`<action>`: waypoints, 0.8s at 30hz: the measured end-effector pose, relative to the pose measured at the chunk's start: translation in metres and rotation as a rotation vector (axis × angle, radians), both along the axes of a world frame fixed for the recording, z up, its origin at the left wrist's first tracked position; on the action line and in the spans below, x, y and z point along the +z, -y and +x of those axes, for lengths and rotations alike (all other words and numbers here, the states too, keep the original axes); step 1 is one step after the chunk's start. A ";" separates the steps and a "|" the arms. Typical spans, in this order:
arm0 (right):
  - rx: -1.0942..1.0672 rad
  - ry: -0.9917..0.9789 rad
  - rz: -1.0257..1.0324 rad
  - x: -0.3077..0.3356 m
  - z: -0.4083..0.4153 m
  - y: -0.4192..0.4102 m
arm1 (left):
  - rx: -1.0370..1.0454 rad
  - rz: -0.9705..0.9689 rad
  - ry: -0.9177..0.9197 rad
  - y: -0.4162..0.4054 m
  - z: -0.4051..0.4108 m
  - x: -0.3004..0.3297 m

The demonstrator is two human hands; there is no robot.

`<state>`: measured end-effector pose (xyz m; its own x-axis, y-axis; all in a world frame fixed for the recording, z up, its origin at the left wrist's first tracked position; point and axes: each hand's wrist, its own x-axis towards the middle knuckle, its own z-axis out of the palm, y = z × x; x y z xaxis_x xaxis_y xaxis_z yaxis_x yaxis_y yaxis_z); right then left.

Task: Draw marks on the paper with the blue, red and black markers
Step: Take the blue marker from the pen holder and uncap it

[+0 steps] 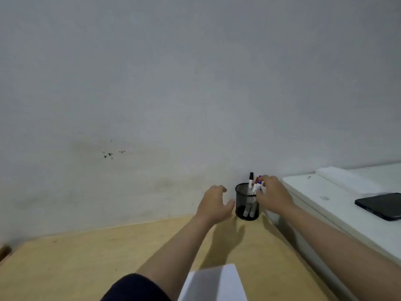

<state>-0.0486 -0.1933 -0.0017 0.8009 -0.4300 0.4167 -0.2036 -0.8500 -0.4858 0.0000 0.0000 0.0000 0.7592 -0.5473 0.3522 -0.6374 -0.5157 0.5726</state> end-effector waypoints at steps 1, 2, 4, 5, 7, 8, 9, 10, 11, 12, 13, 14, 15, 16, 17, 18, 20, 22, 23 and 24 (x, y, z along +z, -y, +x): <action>-0.028 0.013 0.017 -0.002 0.006 0.006 | -0.007 -0.011 -0.003 0.010 0.007 -0.004; -0.049 0.027 0.038 -0.003 0.011 0.013 | -0.009 -0.024 -0.004 0.019 0.014 -0.007; -0.065 0.020 0.039 -0.008 0.023 0.025 | -0.014 -0.027 -0.022 0.036 0.026 -0.016; -0.064 0.019 0.035 -0.011 0.028 0.031 | -0.020 -0.032 -0.029 0.045 0.033 -0.021; -0.052 0.044 0.026 -0.016 0.038 0.039 | -0.028 -0.055 -0.009 0.060 0.040 -0.029; -0.047 0.073 0.014 -0.018 0.042 0.041 | -0.020 -0.070 0.014 0.065 0.044 -0.033; -0.046 0.100 0.002 -0.019 0.044 0.041 | -0.012 -0.087 0.026 0.070 0.048 -0.037; -0.041 0.134 -0.012 -0.021 0.047 0.042 | 0.003 -0.097 0.028 0.074 0.050 -0.040; -0.034 0.162 -0.021 -0.021 0.048 0.042 | 0.014 -0.113 0.028 0.077 0.052 -0.042; -0.024 0.192 -0.030 -0.021 0.050 0.041 | 0.024 -0.126 0.023 0.080 0.052 -0.044; -0.006 0.217 -0.025 -0.019 0.050 0.041 | 0.035 -0.140 0.023 0.081 0.053 -0.046; 0.014 0.245 -0.019 -0.018 0.050 0.039 | 0.048 -0.150 0.023 0.082 0.052 -0.046; 0.033 0.271 -0.016 -0.016 0.050 0.038 | 0.062 -0.159 0.025 0.082 0.052 -0.046; 0.050 0.297 -0.025 -0.013 0.049 0.036 | 0.073 -0.158 0.018 0.082 0.052 -0.046; 0.066 0.317 -0.035 -0.011 0.047 0.033 | 0.080 -0.149 0.008 0.083 0.052 -0.046; 0.081 0.342 -0.050 -0.008 0.045 0.031 | 0.088 -0.133 0.000 0.082 0.051 -0.044; 0.110 0.405 -0.067 0.001 0.037 0.024 | 0.102 -0.113 -0.010 0.081 0.049 -0.040; 0.137 0.486 -0.072 0.016 0.025 0.017 | 0.102 -0.132 -0.048 0.080 0.042 -0.033; 0.152 0.530 -0.080 0.024 0.018 0.013 | 0.100 -0.173 -0.087 0.078 0.037 -0.028; 0.168 0.574 -0.085 0.031 0.010 0.009 | 0.091 -0.242 -0.155 0.075 0.029 -0.021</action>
